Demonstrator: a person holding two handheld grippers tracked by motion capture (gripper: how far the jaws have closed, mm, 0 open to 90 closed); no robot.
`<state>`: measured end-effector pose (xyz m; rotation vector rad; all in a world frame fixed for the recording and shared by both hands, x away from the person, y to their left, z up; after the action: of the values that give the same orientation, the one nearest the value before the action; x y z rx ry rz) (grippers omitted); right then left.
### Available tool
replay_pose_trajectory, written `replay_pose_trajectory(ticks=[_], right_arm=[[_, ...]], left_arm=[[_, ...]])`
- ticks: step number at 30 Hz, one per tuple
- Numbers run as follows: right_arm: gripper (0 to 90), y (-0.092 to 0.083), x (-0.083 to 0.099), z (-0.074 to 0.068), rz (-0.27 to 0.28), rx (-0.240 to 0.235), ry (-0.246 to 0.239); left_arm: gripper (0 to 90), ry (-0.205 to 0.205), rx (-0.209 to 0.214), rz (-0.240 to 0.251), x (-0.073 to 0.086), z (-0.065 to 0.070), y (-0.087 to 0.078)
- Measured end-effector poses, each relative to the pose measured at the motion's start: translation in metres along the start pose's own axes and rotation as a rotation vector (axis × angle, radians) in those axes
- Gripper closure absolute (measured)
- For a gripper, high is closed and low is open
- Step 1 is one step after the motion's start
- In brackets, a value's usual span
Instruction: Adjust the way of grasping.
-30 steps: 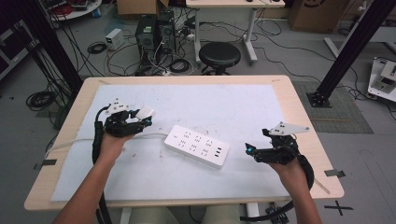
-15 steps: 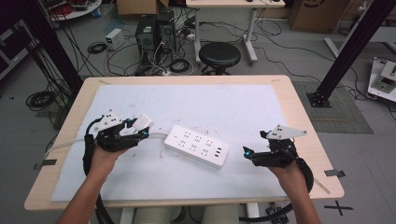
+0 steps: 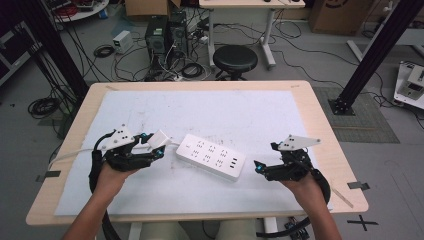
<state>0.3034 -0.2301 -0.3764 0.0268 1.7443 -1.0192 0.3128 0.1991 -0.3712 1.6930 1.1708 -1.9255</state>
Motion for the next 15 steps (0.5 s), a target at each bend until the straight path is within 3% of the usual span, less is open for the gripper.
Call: replay_pose_trajectory(ticks=[7, 12, 15], right_arm=[[15.8, 0.013, -0.01, -0.014, -0.034, -0.12, -0.009], [15.9, 0.018, -0.018, -0.021, -0.026, -0.196, -0.006], [15.9, 0.022, -0.021, -0.025, -0.037, -0.233, -0.002]], left_arm=[[42.5, 0.113, 0.08, 0.006, -0.001, 0.017, 0.001], [42.5, 0.168, 0.135, 0.024, -0.001, 0.025, 0.005], [42.5, 0.177, 0.162, 0.028, 0.001, 0.03, 0.009]])
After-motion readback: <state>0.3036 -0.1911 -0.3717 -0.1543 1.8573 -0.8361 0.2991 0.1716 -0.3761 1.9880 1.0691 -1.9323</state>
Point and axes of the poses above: each handheld gripper's, and its own axes: y roughly forward along the jaws, x roughly out of its underside, z roughly to its right, the point moved 2 cm from there along y, roughly forward along the jaws, and after that the axes turned 7 degrees about -x, right-handed, at the moved point
